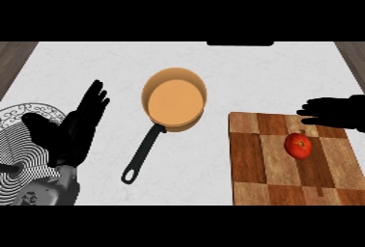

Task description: Pick the tomato from the cutting board and place it in the pot

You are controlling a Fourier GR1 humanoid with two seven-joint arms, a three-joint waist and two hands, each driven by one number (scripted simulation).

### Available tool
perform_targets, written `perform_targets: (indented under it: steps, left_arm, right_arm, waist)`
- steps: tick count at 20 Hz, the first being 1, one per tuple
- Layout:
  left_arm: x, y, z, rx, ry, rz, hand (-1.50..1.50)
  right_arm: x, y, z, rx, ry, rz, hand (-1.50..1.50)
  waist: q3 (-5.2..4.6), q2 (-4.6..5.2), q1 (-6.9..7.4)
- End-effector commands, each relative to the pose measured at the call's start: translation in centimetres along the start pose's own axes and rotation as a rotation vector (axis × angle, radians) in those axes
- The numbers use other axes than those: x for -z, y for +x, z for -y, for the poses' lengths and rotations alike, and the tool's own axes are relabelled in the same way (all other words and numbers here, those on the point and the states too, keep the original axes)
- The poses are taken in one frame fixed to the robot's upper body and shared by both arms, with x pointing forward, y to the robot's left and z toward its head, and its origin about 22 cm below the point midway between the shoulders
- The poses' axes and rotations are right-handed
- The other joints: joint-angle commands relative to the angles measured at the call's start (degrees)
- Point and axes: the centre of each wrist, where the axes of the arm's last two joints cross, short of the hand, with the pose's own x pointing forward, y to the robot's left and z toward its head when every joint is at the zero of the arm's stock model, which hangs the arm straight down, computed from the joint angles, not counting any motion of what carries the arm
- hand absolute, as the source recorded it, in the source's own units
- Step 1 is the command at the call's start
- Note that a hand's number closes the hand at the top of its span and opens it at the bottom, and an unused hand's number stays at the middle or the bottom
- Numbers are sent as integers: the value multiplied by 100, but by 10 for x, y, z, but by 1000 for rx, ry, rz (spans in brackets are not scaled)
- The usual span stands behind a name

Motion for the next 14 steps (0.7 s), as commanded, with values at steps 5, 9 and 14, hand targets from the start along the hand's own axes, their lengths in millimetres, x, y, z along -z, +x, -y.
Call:
perform_targets:
  steps: [5,9,14]
  left_arm:
    - [-2,0,-6,19,12,2,0]
    - [-2,-6,-11,5,9,4,0]
    - [-17,2,4,-19,14,0,0]
  right_arm:
    - [20,14,-14,101,63,70,-150]
    - [28,21,-25,71,56,2,-150]
    - [42,-1,-24,42,71,-60,-150]
  waist:
    - [-4,-16,-54]
    - [-4,-16,-65]
    - [0,-6,3]
